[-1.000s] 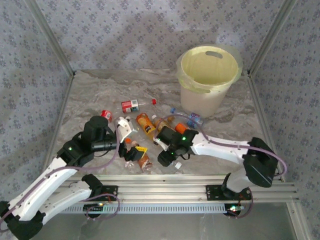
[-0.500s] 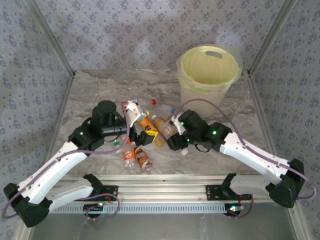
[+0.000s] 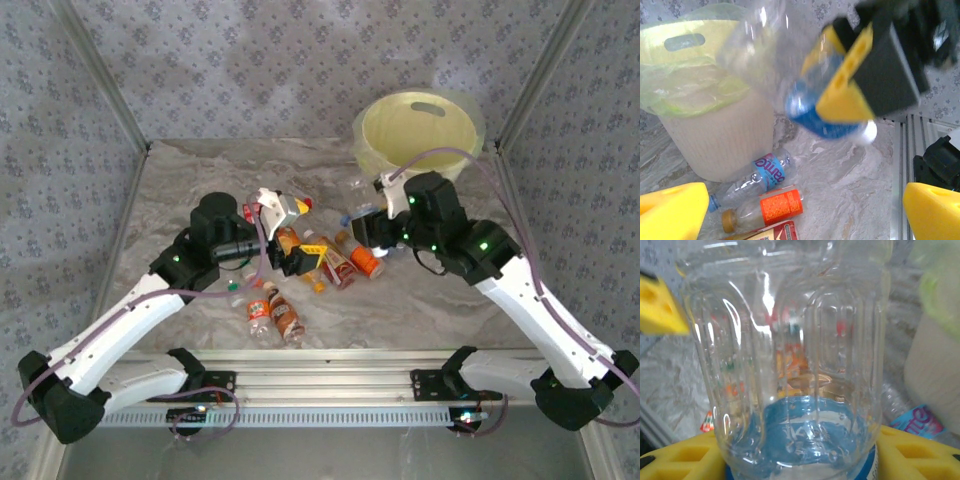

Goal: Put the plastic bottles in the bin

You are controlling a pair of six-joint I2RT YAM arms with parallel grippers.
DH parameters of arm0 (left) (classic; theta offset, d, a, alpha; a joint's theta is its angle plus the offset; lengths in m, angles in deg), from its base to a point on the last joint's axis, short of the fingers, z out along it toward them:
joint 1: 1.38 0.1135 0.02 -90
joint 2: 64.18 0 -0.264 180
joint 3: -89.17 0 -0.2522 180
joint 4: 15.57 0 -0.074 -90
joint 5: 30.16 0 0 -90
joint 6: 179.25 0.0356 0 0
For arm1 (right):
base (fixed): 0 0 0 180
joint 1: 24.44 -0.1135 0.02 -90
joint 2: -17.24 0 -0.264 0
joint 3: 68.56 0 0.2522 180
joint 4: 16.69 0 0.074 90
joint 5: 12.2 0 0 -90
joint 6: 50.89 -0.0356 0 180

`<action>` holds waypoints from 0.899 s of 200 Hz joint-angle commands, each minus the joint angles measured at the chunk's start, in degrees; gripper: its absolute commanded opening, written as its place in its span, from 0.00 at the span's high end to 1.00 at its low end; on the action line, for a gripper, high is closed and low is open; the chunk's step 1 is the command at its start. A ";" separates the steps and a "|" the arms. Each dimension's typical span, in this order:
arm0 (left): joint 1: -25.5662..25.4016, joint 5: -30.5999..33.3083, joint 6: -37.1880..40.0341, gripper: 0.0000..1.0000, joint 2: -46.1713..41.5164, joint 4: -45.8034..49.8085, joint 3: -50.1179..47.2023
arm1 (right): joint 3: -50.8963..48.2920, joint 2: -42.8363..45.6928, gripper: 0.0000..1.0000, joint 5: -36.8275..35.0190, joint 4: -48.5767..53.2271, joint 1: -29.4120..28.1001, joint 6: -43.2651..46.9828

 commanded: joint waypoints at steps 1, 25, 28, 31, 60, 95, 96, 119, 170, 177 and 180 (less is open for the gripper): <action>0.22 -0.58 -0.46 0.00 -1.32 -2.71 -1.47 | 4.46 -1.15 0.40 -1.53 2.49 2.66 2.88; 0.15 -0.41 0.83 0.00 -1.85 -1.19 -1.75 | 7.48 -2.42 0.40 -2.06 2.17 6.07 4.15; 0.16 -0.33 1.03 0.00 -1.87 -0.94 -1.71 | 7.93 -2.64 0.40 -2.07 2.15 6.51 4.23; 0.15 -0.20 1.22 0.00 -1.87 -0.73 -1.75 | 8.37 -2.87 0.41 -2.07 2.18 6.94 4.43; 0.06 0.37 2.21 0.00 -1.96 0.99 -1.56 | 12.41 -5.59 0.41 -3.32 1.95 10.33 5.96; -0.17 0.74 2.14 0.00 -2.16 0.81 -1.95 | 16.81 -9.29 0.41 -3.89 1.21 13.54 7.00; -0.15 0.74 2.14 0.00 -2.19 0.81 -1.94 | 16.93 -9.39 0.41 -3.90 1.23 13.61 7.00; -0.27 0.82 2.13 0.00 -2.39 0.81 -2.10 | 19.40 -11.50 0.41 -5.08 -0.15 15.60 7.36; -0.79 1.69 2.82 0.00 -2.49 1.81 -2.06 | 26.76 -18.52 0.42 -7.25 0.10 20.31 8.57; -0.80 1.79 3.13 0.00 -2.46 2.07 -2.02 | 27.78 -19.48 0.42 -7.01 0.11 20.79 8.75; -0.82 1.92 3.25 0.00 -2.46 2.17 -1.95 | 28.24 -19.87 0.42 -6.99 0.17 21.06 8.83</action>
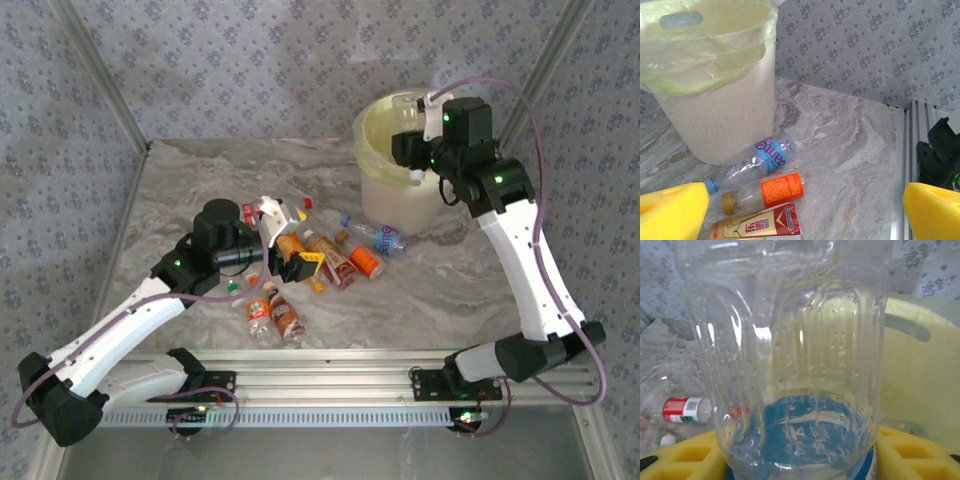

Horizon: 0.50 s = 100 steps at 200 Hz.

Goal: Put the plastic bottles in the bin

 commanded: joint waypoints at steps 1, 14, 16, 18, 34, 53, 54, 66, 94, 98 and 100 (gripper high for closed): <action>-0.45 0.64 1.73 0.00 -1.34 0.77 0.38 | 4.27 -2.62 0.42 -1.31 -0.80 1.80 1.80; -0.53 0.92 2.23 0.00 -1.25 1.17 0.40 | 6.25 -4.58 0.42 -1.77 -0.36 2.73 2.48; -0.54 0.96 2.26 0.00 -1.30 1.21 0.44 | 6.54 -4.90 0.42 -1.85 -0.25 2.95 2.60; -0.54 0.93 2.32 0.00 -1.34 1.22 0.47 | 6.86 -5.22 0.42 -1.76 -0.18 3.08 2.75; -0.59 1.01 2.61 0.00 -1.26 1.52 0.38 | 9.32 -7.88 0.42 -1.02 0.92 4.47 3.47; -0.69 1.10 3.27 0.00 -0.92 2.26 0.63 | 11.53 -10.81 0.42 0.47 2.21 6.35 4.12; -0.66 1.10 3.30 0.00 -0.87 2.34 0.64 | 11.61 -10.87 0.42 0.57 2.23 6.45 4.17; -0.83 1.03 3.70 0.00 -0.57 2.88 0.76 | 12.62 -12.52 0.42 1.61 2.74 7.70 4.24; -0.96 0.81 4.08 0.00 0.23 3.61 1.22 | 13.26 -15.65 0.42 3.98 2.71 10.69 3.88; -0.97 0.83 4.12 0.00 0.36 3.64 1.22 | 13.26 -16.10 0.42 4.18 2.75 11.05 3.88; -0.98 0.83 4.14 0.00 0.33 3.67 1.26 | 13.26 -16.24 0.42 4.36 2.77 11.25 3.88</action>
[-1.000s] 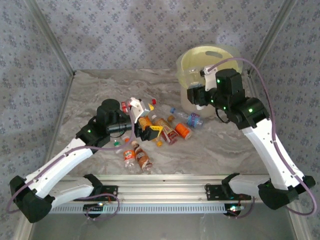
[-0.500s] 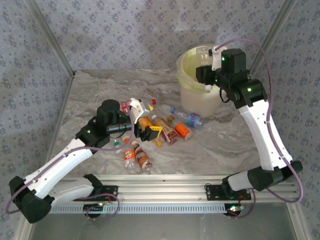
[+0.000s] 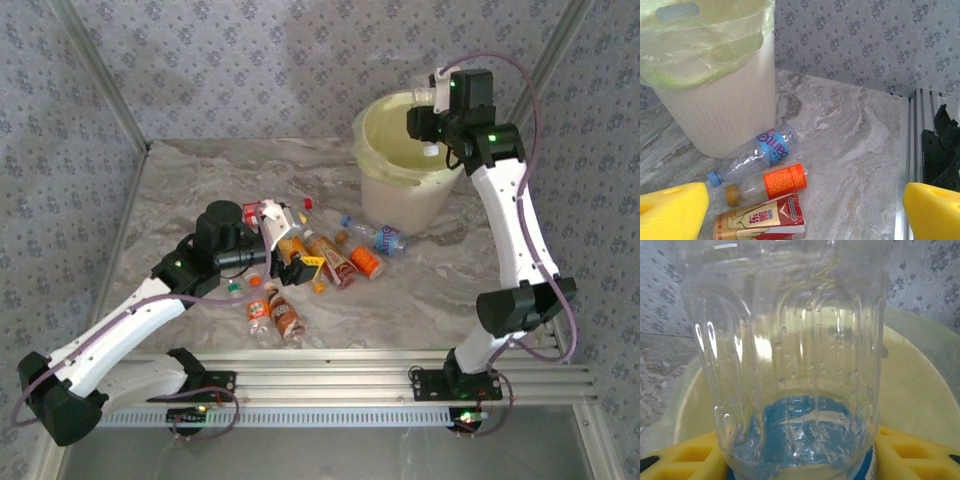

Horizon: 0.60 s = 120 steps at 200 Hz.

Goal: Put the plastic bottles in the bin

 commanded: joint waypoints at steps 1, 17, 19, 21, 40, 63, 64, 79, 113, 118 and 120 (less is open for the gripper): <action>-0.45 -0.26 1.49 0.00 0.35 1.17 1.26 | 2.01 -2.21 0.42 2.53 1.61 2.24 1.06; -0.40 -0.17 1.59 0.00 0.39 1.20 1.24 | 1.84 -3.70 0.42 3.43 1.75 3.39 0.72; -0.44 -0.17 1.59 0.00 0.43 1.25 1.26 | 1.77 -3.86 0.42 3.57 1.71 3.50 0.71; -0.38 -0.17 1.57 0.00 0.46 1.17 1.27 | 1.75 -4.08 0.42 3.64 1.75 3.64 0.71; -0.38 -0.25 1.50 0.00 0.55 1.21 1.29 | 1.61 -5.67 0.42 4.55 1.88 4.82 0.36; -0.45 -0.35 1.43 0.00 0.65 1.30 1.33 | 1.31 -7.30 0.43 4.80 2.21 5.50 0.22; -0.41 -0.35 1.41 0.00 0.65 1.30 1.35 | 1.26 -7.34 0.43 4.81 2.26 5.53 0.20; -0.40 -0.52 1.44 0.00 0.82 1.26 1.30 | 0.96 -8.33 0.43 4.87 2.56 5.70 0.09; -0.45 -0.79 1.30 0.00 0.92 1.47 1.44 | -0.87 -9.55 0.42 4.25 2.70 5.65 -0.24; -0.53 -0.79 1.30 0.00 0.96 1.47 1.44 | -1.21 -9.55 0.42 4.13 2.61 5.69 -0.26; -0.49 -0.79 1.32 0.00 0.97 1.47 1.44 | -1.30 -9.59 0.42 4.05 2.59 5.66 -0.26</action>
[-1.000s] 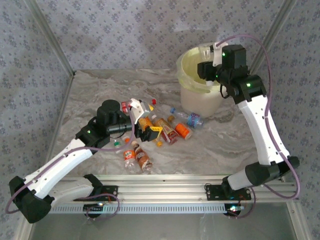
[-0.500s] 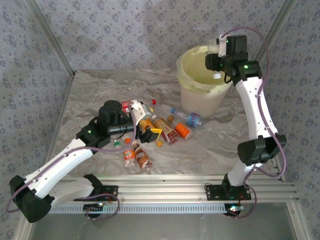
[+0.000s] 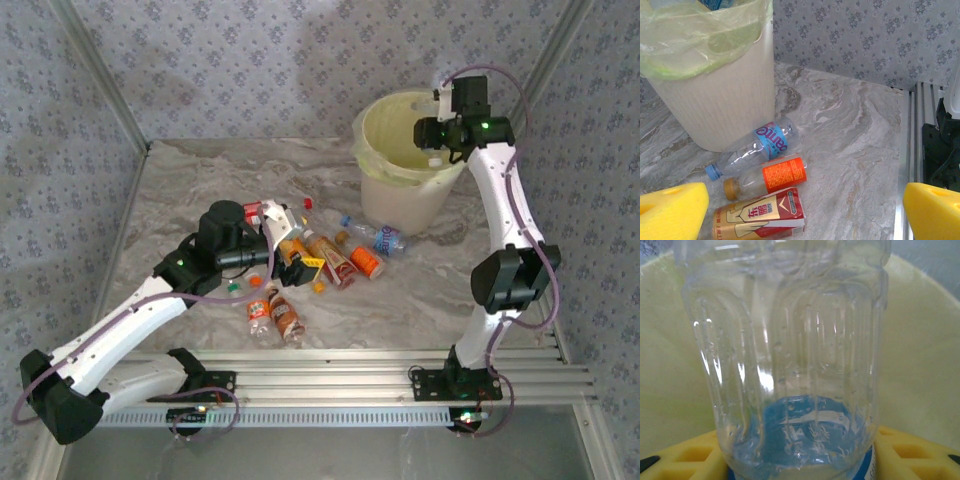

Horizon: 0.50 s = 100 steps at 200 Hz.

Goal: Put the plastic bottles in the bin

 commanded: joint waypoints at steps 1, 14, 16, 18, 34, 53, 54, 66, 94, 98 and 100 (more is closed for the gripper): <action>-0.47 -0.76 0.83 0.00 0.31 0.62 1.44 | -1.03 -0.73 0.42 0.17 0.81 0.34 -0.17; -0.52 -0.82 0.84 0.00 0.37 0.61 1.45 | -1.59 -0.72 0.41 -0.26 0.86 0.38 -0.17; -0.54 -0.84 0.83 0.00 0.37 0.62 1.49 | -1.68 -0.72 0.40 -0.37 0.85 0.38 -0.17; -0.52 -0.85 0.87 0.00 0.37 0.62 1.46 | -1.70 -0.72 0.40 -0.44 0.86 0.36 -0.17; -0.58 -0.94 0.83 0.00 0.45 0.71 1.52 | -2.13 -0.72 0.38 -0.46 1.07 0.55 -0.18; -0.55 -0.98 0.87 0.00 0.38 0.92 1.62 | -2.63 -0.63 0.35 -0.54 1.01 0.69 -0.26; -0.59 -0.96 0.89 0.00 0.37 0.95 1.58 | -2.65 -0.59 0.34 -0.54 1.00 0.66 -0.26; -0.62 -0.92 0.92 0.00 0.37 0.88 1.53 | -2.85 -0.48 0.32 -0.41 0.90 0.78 -0.34; -0.65 -1.01 0.86 0.00 0.38 0.96 1.62 | -2.63 -0.20 0.27 -0.55 0.89 0.80 -0.61; -0.66 -1.00 0.89 0.00 0.37 0.97 1.63 | -2.51 -0.12 0.26 -0.50 0.90 0.82 -0.76; -0.66 -1.02 0.84 0.00 0.37 0.97 1.62 | -2.44 -0.11 0.26 -0.54 0.90 0.78 -0.85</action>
